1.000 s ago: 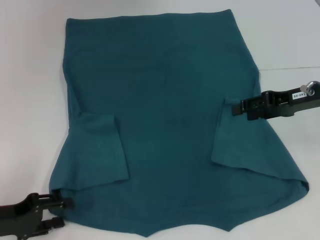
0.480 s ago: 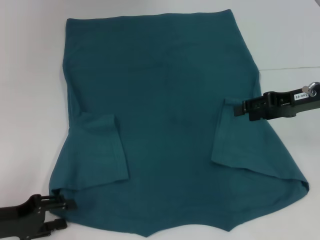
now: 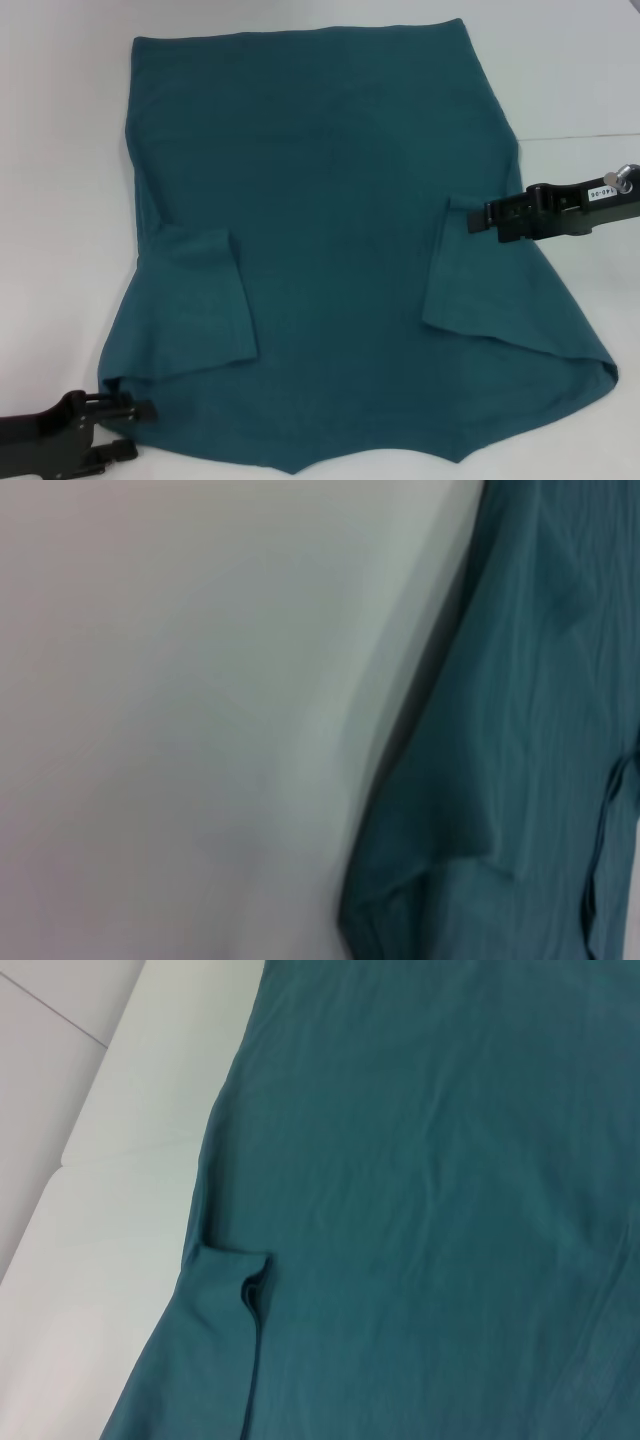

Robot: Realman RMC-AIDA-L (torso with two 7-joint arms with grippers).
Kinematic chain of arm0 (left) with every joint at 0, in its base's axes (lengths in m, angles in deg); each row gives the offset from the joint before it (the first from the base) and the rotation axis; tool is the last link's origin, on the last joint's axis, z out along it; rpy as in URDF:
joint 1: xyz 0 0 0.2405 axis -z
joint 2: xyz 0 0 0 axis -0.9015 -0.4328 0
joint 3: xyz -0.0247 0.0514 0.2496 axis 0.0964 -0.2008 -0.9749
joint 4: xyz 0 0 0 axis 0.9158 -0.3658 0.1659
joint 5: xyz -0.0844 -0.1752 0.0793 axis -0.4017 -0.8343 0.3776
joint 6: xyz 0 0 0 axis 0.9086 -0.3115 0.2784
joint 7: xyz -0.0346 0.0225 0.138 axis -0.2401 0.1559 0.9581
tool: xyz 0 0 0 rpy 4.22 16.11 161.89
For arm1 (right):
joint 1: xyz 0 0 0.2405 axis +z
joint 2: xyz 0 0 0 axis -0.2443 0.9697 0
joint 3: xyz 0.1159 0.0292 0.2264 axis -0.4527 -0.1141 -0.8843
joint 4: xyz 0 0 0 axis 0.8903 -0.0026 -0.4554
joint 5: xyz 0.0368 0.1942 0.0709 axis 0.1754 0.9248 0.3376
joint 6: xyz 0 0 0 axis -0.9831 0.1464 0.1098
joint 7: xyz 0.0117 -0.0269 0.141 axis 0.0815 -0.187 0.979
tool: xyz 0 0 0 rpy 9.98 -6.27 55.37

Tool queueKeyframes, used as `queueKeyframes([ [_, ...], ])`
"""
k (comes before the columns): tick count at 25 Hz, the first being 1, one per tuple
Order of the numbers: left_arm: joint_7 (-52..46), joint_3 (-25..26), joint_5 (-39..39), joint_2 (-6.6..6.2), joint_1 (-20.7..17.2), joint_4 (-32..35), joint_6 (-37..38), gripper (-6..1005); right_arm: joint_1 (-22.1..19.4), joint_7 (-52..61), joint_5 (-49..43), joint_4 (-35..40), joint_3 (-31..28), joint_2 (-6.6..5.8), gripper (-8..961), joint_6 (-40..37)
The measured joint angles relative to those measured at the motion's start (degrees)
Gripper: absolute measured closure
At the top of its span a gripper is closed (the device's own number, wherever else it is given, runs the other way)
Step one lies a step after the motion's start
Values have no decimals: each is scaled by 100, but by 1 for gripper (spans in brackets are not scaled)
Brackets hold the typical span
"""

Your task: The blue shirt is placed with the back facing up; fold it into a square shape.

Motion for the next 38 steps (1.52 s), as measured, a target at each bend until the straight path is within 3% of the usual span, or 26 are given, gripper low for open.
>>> queueKeyframes([
  [22, -39, 82, -410, 44, 58, 3, -628, 395, -14, 1, 0, -4, -98, 0, 271, -43],
  [38, 197, 102, -869, 33, -125, 73, -363, 425, -18, 0, 0, -4, -123, 0, 271, -63],
])
